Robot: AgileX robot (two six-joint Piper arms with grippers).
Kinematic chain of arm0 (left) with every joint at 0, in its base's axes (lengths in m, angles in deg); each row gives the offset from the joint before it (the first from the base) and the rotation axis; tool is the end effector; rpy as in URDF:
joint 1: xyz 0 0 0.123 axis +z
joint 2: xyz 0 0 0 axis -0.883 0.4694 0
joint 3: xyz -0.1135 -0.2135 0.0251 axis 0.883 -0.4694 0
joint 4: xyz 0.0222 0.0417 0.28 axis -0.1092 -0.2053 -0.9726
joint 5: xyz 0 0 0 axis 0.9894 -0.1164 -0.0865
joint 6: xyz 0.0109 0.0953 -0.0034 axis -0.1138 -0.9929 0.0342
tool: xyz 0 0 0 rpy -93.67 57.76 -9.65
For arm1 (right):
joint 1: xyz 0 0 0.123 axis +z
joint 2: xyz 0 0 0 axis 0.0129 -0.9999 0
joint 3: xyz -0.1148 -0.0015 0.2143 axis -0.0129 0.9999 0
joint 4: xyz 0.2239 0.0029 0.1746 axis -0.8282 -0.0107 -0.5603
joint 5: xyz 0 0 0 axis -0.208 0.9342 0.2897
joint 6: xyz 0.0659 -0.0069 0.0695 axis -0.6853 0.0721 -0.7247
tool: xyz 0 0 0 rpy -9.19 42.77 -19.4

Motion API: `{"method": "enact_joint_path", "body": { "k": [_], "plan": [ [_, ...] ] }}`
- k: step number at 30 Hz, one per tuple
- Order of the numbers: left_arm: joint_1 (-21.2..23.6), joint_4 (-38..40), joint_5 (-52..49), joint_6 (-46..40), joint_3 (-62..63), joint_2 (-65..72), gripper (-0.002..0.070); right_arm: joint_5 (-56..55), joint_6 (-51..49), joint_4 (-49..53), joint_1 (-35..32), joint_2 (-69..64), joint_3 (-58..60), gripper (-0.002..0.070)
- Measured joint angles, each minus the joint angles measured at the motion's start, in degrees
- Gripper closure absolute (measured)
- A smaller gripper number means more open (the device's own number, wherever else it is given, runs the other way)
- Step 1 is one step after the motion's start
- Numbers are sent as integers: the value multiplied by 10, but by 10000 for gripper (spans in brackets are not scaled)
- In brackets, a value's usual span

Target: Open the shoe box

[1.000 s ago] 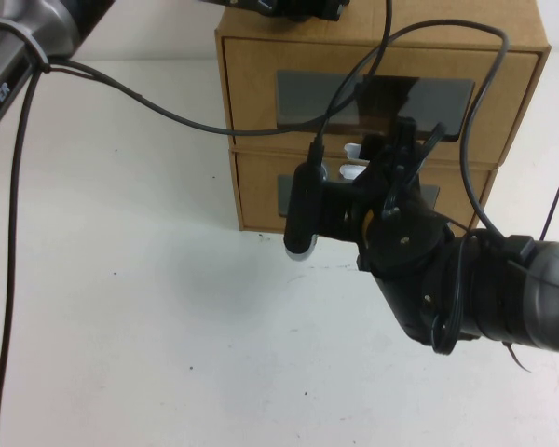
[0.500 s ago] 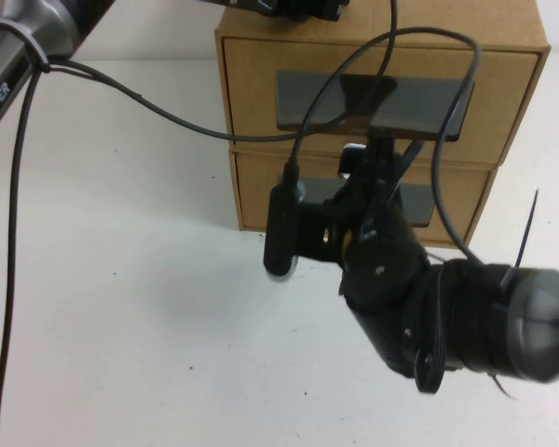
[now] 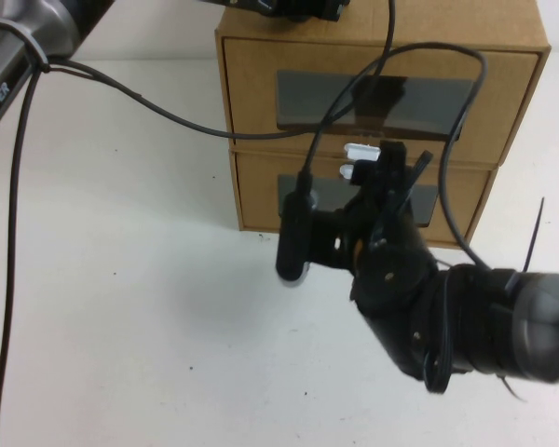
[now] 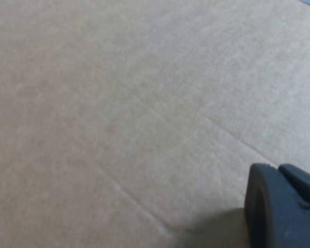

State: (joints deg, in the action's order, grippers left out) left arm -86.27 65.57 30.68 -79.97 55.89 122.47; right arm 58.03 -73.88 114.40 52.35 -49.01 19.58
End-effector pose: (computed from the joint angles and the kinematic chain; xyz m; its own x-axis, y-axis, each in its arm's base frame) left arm 0.4334 -0.2502 0.3410 -0.3016 0.3080 -0.9023 0.8331 0.5454 -0.0923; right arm 0.2879 0.2710 0.1707 0.0030 -0.9836 -0.1804 -0.3701 0.1665 -0.9139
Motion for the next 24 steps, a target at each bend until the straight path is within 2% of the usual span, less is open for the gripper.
{"method": "enact_joint_path", "body": {
  "k": [5,20,24],
  "plan": [
    [0,0,0,0,0,0,682,7,-1,0,-24,0,0,248],
    [0,1,0,0,0,0,682,-37,-17,0,-28,14,-19,289],
    [0,1,0,0,0,0,682,-41,-17,0,-28,14,-19,349]
  ]
}}
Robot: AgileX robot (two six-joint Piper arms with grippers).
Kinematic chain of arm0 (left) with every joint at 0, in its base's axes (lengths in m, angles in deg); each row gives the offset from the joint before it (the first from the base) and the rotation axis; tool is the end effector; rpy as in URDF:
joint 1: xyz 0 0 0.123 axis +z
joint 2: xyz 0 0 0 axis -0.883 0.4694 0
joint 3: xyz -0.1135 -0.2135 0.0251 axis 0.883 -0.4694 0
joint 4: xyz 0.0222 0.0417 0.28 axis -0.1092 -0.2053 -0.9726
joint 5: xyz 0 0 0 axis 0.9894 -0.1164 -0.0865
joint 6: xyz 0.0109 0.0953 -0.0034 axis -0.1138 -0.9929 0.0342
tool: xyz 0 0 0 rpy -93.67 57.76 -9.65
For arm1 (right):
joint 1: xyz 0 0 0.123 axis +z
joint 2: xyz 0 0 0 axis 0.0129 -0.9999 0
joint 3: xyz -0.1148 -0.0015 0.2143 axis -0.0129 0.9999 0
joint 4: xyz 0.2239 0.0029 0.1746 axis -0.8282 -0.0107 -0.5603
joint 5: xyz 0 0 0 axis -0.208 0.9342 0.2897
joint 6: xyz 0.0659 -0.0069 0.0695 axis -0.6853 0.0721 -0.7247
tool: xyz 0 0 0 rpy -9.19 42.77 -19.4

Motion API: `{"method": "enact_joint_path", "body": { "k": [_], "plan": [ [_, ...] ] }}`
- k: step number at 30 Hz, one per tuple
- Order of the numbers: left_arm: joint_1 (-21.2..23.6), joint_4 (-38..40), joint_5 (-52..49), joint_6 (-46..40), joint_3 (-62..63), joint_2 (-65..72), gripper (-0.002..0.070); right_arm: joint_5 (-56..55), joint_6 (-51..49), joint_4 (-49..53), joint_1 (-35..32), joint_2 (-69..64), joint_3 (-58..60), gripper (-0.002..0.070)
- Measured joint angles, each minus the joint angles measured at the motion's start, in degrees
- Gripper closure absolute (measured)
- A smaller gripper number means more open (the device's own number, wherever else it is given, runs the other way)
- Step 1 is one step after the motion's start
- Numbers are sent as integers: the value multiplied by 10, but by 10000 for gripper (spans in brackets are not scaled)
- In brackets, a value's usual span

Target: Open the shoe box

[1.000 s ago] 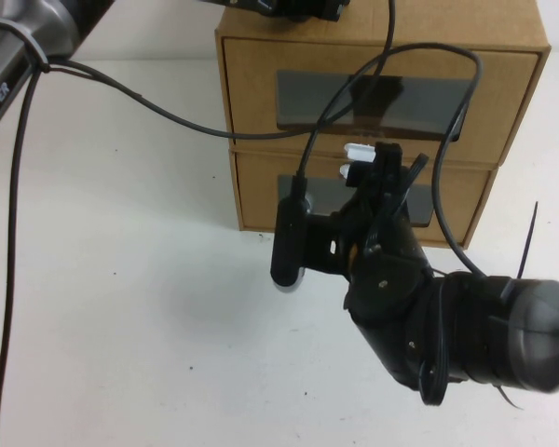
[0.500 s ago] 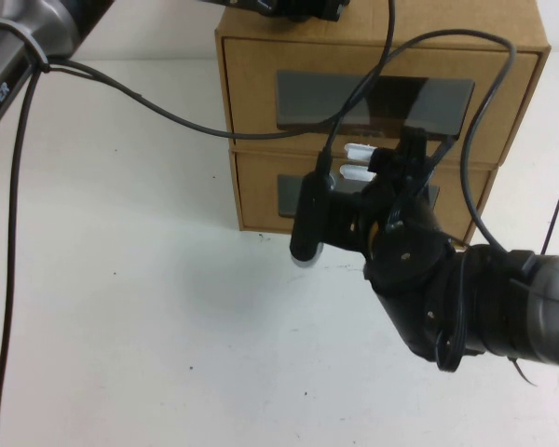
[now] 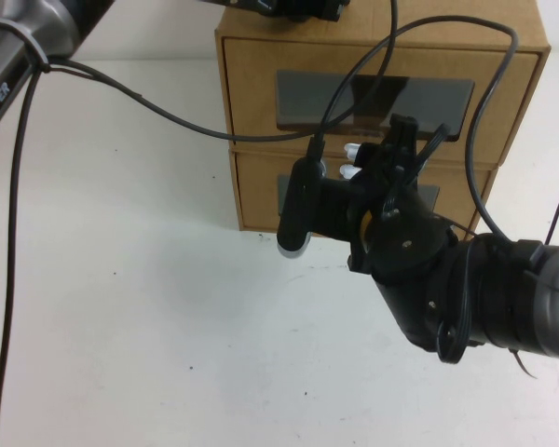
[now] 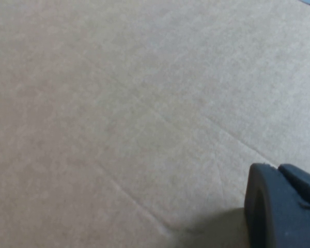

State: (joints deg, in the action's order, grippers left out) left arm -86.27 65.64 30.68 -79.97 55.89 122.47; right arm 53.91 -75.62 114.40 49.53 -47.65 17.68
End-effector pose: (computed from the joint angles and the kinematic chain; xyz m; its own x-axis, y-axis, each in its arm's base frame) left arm 0.4334 -0.2503 0.3410 -0.3020 0.3071 -0.9025 0.8332 0.5451 -0.0933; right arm 0.3022 0.2660 0.1875 0.0029 -0.9626 -0.2711 -0.3710 0.2507 -0.8942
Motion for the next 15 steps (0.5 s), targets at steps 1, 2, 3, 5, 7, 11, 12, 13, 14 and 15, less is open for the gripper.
{"method": "enact_joint_path", "body": {
  "k": [1,2,3,5,7,11,12,13,14,15],
  "plan": [
    [0,0,0,0,0,0,682,0,0,0,0,0,0,373],
    [0,0,0,0,0,0,682,0,0,0,0,0,0,395],
    [0,0,0,0,0,0,682,0,0,0,0,0,0,407],
    [0,0,0,0,0,0,682,0,0,0,0,0,0,425],
    [0,0,0,0,0,0,682,0,1,0,0,0,0,430],
    [0,0,0,0,0,0,682,-1,13,0,0,0,-1,408],
    [0,0,0,0,0,0,682,-1,14,0,0,0,-1,396],
    [0,0,0,0,0,0,682,-1,14,0,0,0,-1,379],
    [0,0,0,0,0,0,682,-1,14,0,0,0,-1,360],
    [0,0,0,0,0,0,682,-1,14,0,0,0,-2,341]
  ]
}}
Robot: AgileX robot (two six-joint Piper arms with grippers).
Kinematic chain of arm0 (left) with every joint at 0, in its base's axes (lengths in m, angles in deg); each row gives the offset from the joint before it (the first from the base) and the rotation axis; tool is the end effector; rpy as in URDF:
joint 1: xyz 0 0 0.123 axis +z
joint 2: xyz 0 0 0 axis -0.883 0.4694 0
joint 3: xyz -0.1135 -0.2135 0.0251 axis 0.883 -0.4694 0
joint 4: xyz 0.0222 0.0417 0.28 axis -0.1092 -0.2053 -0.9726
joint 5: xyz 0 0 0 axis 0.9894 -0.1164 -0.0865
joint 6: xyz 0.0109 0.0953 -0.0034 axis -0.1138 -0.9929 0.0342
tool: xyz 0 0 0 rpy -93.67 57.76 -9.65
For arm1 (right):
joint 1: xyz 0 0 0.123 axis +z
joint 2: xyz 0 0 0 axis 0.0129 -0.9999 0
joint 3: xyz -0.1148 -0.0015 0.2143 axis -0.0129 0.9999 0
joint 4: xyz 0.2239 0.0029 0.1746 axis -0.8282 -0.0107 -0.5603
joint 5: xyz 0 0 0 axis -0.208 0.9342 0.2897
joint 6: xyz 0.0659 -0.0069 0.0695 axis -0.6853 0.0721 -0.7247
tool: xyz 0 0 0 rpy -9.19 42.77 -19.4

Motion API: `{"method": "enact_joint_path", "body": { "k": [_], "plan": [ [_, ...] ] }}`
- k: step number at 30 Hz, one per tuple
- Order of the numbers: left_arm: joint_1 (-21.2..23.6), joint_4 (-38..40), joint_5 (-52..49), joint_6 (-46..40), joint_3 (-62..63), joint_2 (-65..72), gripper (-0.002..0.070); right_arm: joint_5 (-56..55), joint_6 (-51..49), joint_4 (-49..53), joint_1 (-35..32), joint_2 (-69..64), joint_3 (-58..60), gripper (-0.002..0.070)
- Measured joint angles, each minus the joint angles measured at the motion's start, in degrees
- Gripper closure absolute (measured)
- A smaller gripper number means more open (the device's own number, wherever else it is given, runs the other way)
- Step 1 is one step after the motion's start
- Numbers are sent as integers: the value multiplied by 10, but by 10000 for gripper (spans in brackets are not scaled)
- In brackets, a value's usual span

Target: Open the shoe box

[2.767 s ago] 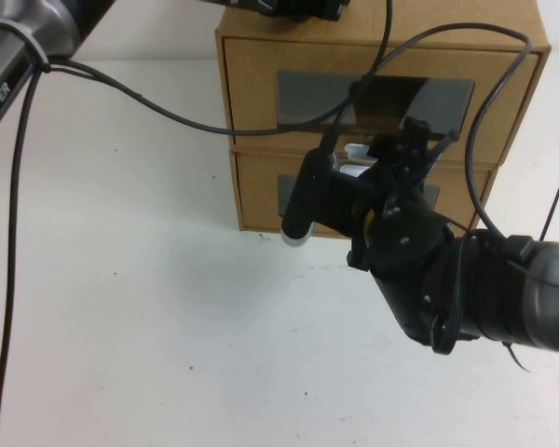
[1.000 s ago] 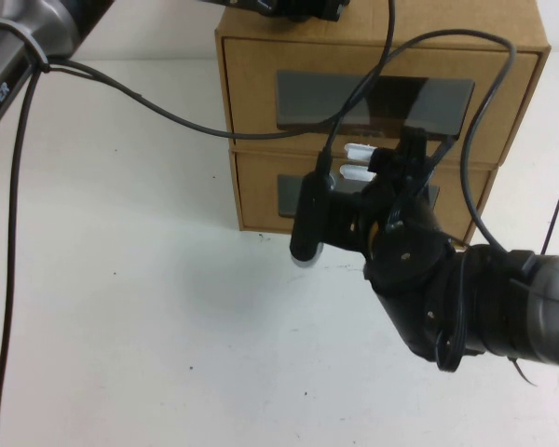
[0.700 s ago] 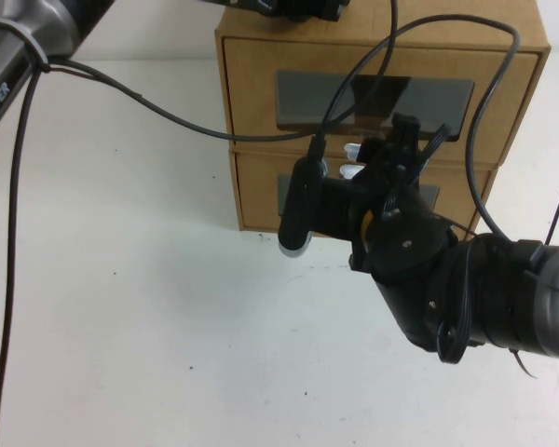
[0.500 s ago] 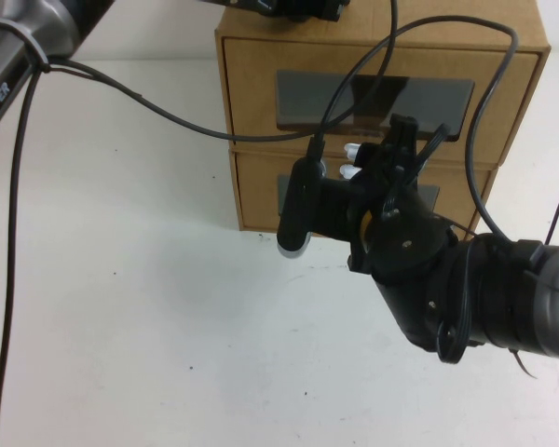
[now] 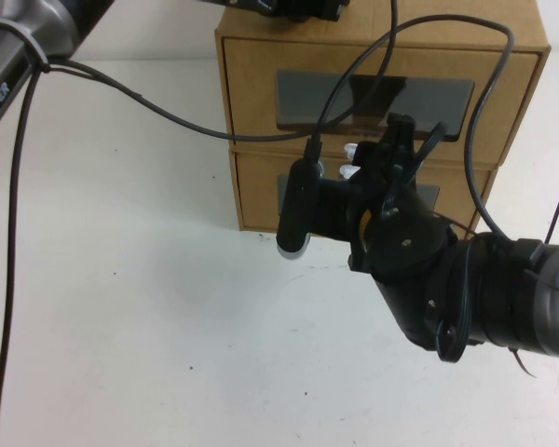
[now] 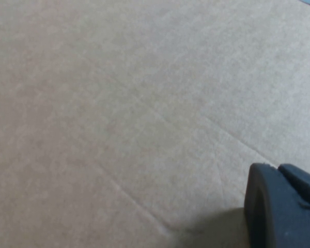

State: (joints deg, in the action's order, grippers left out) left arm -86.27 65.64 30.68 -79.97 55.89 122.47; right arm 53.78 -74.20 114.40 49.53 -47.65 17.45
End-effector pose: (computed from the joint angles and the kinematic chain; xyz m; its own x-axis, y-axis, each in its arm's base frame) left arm 0.4334 -0.2503 0.3410 -0.3020 0.3071 -0.9025 0.8332 0.5451 -0.0933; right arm 0.3025 0.2667 0.1887 0.0143 -0.9675 -0.2524 -0.3698 0.2294 -0.9003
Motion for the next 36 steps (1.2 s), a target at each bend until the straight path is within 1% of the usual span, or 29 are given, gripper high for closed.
{"method": "enact_joint_path", "body": {
  "k": [3,8,17,28,36],
  "plan": [
    [0,0,-1,0,0,0,682,0,0,0,0,0,-2,310],
    [0,0,-2,0,0,0,682,-4,0,0,-13,0,-2,299],
    [0,0,-4,-1,0,0,682,-37,0,5,-17,0,-2,330],
    [0,0,-4,-2,0,0,682,-25,1,23,-17,-16,-8,332],
    [0,-1,-4,-2,0,0,682,-10,2,44,-23,-31,-13,366]
  ]
}}
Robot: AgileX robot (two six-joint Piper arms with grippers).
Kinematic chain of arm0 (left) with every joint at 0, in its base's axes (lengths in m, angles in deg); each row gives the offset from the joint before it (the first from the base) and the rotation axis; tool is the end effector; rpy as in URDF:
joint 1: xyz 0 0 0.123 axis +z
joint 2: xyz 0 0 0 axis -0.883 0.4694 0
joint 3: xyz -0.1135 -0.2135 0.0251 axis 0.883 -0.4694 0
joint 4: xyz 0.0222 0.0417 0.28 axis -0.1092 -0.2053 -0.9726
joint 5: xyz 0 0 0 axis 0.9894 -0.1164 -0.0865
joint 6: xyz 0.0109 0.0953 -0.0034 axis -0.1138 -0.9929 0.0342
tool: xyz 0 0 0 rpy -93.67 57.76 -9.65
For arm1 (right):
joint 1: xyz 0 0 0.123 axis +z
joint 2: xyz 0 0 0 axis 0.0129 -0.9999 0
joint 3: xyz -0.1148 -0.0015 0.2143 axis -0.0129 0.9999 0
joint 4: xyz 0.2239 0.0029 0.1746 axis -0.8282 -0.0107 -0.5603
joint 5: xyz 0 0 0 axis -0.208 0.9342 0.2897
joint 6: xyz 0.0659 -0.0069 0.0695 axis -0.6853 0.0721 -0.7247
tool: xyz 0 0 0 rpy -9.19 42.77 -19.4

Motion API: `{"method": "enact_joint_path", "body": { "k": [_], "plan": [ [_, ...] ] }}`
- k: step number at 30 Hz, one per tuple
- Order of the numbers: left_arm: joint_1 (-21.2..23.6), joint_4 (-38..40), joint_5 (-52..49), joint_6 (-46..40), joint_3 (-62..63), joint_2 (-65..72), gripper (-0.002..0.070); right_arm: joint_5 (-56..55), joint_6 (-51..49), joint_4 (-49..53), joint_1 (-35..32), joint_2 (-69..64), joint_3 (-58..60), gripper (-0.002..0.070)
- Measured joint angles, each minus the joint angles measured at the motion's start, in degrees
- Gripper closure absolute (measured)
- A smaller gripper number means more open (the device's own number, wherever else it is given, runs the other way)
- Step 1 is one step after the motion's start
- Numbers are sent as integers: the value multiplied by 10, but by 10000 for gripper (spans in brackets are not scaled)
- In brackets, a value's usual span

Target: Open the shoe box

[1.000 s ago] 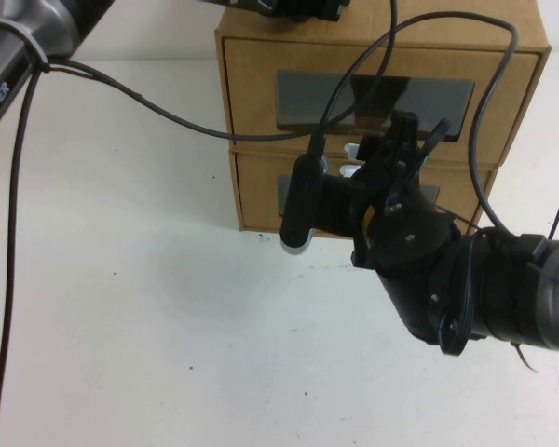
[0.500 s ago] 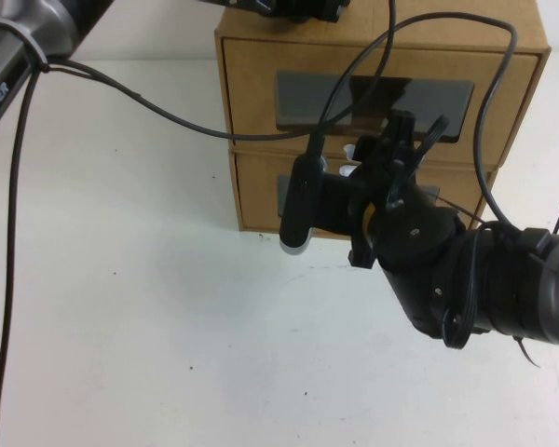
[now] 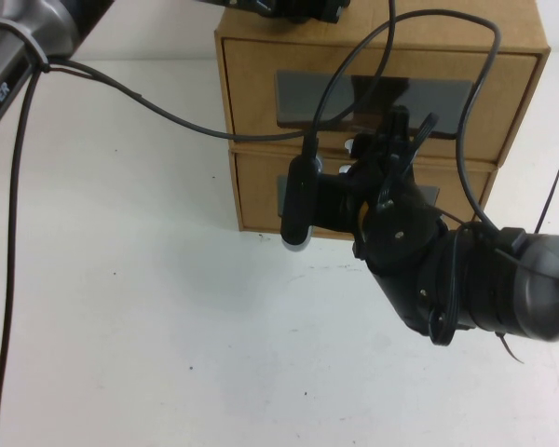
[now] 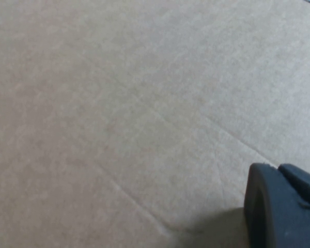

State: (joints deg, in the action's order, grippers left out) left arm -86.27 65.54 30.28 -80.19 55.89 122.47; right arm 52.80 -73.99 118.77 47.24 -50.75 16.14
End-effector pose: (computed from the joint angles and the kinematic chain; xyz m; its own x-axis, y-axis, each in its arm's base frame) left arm 0.4329 -0.2503 0.3405 -0.3006 0.3145 -0.9004 0.8364 0.5406 -0.0904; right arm 0.3186 0.2633 0.1773 0.0346 -0.9814 -0.1886 -0.3540 0.1645 -0.9207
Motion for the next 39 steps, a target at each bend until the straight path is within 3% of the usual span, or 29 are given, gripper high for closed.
{"method": "enact_joint_path", "body": {
  "k": [8,17,39],
  "plan": [
    [0,0,0,0,0,0,682,2,0,3,0,-1,0,387],
    [0,0,0,0,0,0,682,9,0,10,0,-1,-3,567],
    [0,-1,0,-1,0,0,682,27,0,12,3,-2,-4,570]
  ]
}}
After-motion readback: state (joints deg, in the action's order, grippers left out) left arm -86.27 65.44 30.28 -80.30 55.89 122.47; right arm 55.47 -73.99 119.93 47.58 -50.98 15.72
